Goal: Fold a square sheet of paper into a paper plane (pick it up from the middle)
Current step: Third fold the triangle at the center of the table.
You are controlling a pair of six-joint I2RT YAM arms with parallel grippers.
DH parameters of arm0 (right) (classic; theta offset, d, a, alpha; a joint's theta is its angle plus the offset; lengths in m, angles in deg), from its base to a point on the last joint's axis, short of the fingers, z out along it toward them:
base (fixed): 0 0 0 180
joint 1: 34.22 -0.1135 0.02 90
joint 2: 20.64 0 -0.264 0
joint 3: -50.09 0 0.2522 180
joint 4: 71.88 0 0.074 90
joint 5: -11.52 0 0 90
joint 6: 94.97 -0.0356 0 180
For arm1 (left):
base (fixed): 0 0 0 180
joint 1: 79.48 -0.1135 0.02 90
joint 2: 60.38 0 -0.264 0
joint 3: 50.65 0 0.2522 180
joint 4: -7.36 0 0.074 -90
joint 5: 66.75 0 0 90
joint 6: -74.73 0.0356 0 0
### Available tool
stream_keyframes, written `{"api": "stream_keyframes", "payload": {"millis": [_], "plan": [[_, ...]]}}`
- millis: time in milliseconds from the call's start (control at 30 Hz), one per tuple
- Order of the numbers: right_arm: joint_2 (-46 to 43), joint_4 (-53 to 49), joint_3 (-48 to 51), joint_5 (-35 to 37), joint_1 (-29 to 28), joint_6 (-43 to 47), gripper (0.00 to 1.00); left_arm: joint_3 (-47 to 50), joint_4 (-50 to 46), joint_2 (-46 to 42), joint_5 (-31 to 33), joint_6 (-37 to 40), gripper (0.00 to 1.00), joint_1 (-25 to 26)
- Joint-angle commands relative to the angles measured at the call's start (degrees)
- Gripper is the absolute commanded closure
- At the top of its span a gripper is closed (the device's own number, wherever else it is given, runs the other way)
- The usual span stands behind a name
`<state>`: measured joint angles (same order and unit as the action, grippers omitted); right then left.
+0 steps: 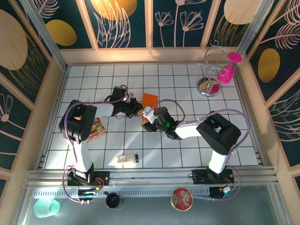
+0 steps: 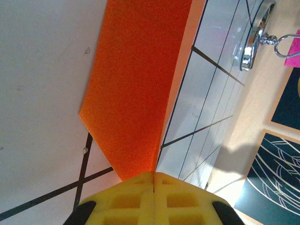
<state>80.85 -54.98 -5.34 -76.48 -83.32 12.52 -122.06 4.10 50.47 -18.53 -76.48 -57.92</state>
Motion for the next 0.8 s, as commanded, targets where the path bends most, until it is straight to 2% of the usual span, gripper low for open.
{"api": "stream_keyframes", "payload": {"millis": [0, 267, 567, 767], "plan": [[-0.1, 3.3, 0.8, 5.3, -1.0, 2.5, 0.35, 0.4, 1.0, -0.6, -1.1, -1.0, 0.95, -0.4], [-2.7, 3.0, 0.6, 6.3, -1.0, 1.7, 0.59, 0.5, 0.3, -0.5, -0.4, -0.2, 0.95, -0.4], [-4.2, 1.6, 0.2, 3.5, -0.9, 0.1, 0.70, 0.9, 0.2, -0.3, 0.2, -0.1, 0.93, -0.4], [-2.9, -1.2, -1.3, 0.4, -0.7, 0.1, 0.95, 1.0, -0.4, -1.6, 0.5, -0.1, 0.87, -0.4]]}}
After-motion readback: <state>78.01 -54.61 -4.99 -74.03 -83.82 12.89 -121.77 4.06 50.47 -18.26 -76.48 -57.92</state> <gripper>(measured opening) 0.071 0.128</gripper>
